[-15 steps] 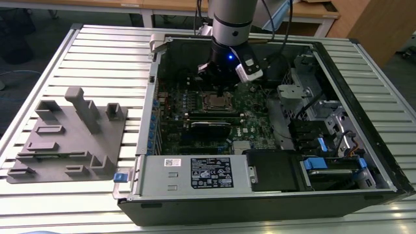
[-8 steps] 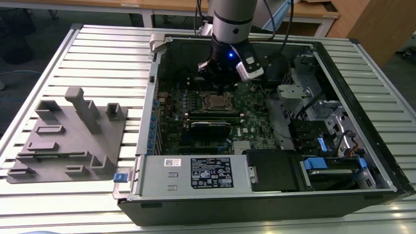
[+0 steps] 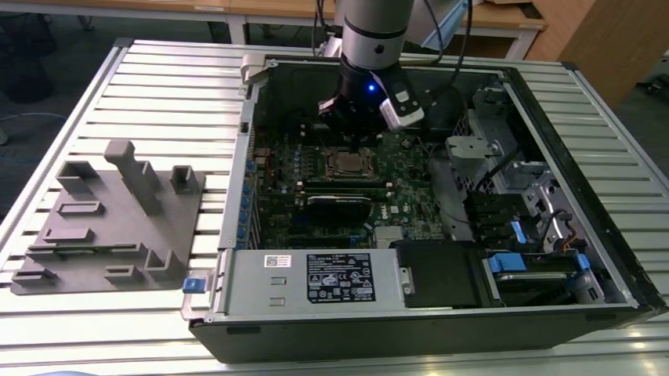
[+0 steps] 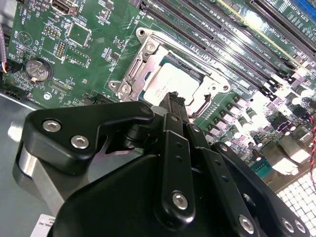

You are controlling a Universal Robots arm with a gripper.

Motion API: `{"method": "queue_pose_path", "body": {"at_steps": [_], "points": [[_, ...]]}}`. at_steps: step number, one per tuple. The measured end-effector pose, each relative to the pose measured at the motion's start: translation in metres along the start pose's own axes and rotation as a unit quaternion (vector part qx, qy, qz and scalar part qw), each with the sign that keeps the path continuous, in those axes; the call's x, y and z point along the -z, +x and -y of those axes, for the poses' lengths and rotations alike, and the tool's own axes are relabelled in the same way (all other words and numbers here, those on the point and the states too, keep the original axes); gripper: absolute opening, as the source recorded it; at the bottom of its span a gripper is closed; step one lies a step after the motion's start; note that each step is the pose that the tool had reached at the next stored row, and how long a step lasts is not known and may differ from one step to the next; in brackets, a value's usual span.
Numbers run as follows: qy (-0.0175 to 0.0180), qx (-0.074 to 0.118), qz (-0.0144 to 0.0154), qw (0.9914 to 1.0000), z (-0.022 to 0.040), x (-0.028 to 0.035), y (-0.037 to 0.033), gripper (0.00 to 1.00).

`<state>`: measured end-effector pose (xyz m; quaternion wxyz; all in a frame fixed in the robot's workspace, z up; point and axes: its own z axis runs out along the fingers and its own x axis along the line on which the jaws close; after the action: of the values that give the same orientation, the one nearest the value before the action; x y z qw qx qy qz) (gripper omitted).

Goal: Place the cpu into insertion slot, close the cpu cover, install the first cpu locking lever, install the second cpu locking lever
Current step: 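Install the first cpu locking lever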

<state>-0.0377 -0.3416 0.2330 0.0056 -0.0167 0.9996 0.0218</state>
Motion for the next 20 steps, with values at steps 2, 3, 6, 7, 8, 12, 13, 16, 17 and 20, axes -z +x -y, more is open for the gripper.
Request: {"method": "queue_pose_path", "body": {"at_steps": [2, 3, 6, 7, 8, 12, 13, 16, 17, 20], "points": [[0.0000, 0.000, 0.0000, 1.00000, 0.0000, 0.0002, 0.0000, 0.11], [0.0001, 0.000, -0.0001, 1.00000, 0.0000, 0.0005, 0.0000, 0.11], [0.0000, 0.000, 0.0000, 1.00000, -0.0001, 0.0018, 0.0000, 0.11], [0.0001, 0.000, 0.0000, 1.00000, -0.0001, 0.0023, 0.0000, 0.11], [0.0000, 0.000, 0.0000, 1.00000, -0.0001, 0.0025, 0.0000, 0.11], [0.0000, 0.000, 0.0000, 1.00000, -0.0002, 0.0039, 0.0000, 0.11], [0.0000, 0.000, 0.0000, 1.00000, -0.0002, 0.0039, 0.0000, 0.11], [0.0000, 0.000, 0.0000, 1.00000, -0.0002, 0.0041, -0.0001, 0.11], [0.0000, 0.000, 0.0000, 1.00000, -0.0002, 0.0041, 0.0000, 0.11], [0.0002, 0.000, -0.0001, 1.00000, -0.0002, 0.0052, 0.0000, 0.11]]}}
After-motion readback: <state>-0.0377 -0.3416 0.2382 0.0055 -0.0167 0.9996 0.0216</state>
